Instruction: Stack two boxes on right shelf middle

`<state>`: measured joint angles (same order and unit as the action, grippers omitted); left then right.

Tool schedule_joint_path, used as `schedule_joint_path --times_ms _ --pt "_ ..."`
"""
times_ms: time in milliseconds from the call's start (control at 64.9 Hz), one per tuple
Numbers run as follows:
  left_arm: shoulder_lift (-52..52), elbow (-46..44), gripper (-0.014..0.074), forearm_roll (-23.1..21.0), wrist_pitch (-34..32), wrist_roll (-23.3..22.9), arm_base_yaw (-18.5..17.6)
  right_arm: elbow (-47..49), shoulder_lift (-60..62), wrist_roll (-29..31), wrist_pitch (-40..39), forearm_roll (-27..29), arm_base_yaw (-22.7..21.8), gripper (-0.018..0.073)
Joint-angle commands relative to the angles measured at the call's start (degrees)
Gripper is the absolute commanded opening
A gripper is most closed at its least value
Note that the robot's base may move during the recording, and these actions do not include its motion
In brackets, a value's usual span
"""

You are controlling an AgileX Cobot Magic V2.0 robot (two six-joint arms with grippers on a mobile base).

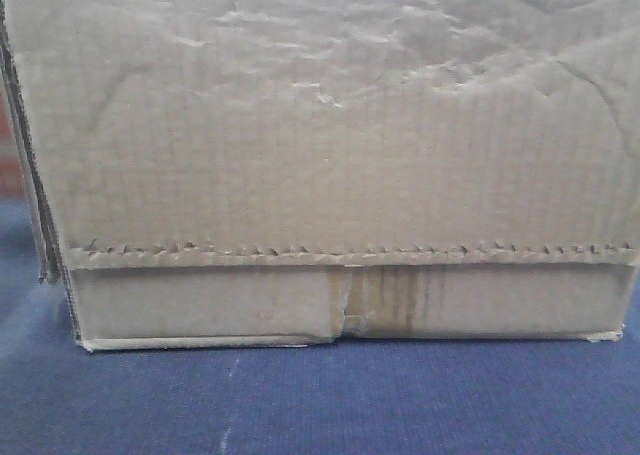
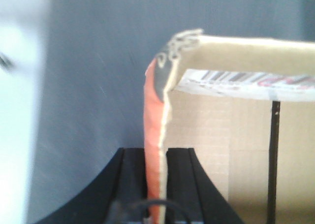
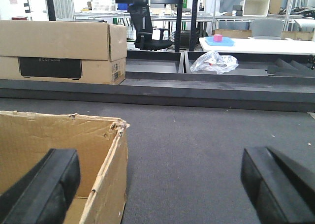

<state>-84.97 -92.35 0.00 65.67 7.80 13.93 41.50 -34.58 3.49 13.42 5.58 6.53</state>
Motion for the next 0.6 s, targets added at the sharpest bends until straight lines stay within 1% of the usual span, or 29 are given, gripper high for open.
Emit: schedule_joint_path --times_ms 0,62,154,216,308,355,416,478,509,586 --pt "4.37 -2.86 -0.0111 -0.45 -2.95 -2.78 0.17 0.25 -0.34 0.09 -0.52 -0.66 0.17 0.0570" --pt "6.52 -4.50 -0.0111 -0.45 -4.59 -3.87 0.17 0.25 -0.34 0.09 -0.52 -0.66 0.17 0.0570" --pt "8.74 -8.34 -0.0111 -1.40 -5.11 -3.98 0.17 0.25 -0.34 0.09 -0.29 -0.66 0.17 0.0570" --pt "9.43 -10.82 -0.0111 -3.62 -4.70 -3.98 0.17 0.25 -0.34 0.09 -0.17 -0.66 0.17 0.0570" --pt "9.77 -14.94 -0.0111 -9.22 -3.65 -3.98 -0.73 0.25 -0.34 0.09 -0.17 -0.66 0.17 0.0570" --pt "9.77 -16.17 -0.0111 -11.53 -3.65 -3.98 -2.11 0.25 -0.34 0.09 -0.17 -0.66 0.17 0.0570" --pt "9.77 -16.91 -0.0111 -13.71 -4.31 -3.98 -5.22 0.25 -0.34 0.09 -0.17 -0.66 0.17 0.0570" --pt "9.77 -17.02 -0.0111 -14.00 -5.16 -3.98 -8.48 0.25 -0.34 0.09 -0.17 -0.66 0.17 0.0570" --pt "9.64 -17.02 -0.0111 -14.00 -5.46 -4.10 -10.74 0.25 -0.34 0.09 -0.17 -0.66 0.17 0.0570" --pt "8.68 -17.02 -0.0111 -14.00 -5.84 -5.63 -15.81 0.25 -0.34 0.09 -0.17 -0.66 0.17 0.0570"
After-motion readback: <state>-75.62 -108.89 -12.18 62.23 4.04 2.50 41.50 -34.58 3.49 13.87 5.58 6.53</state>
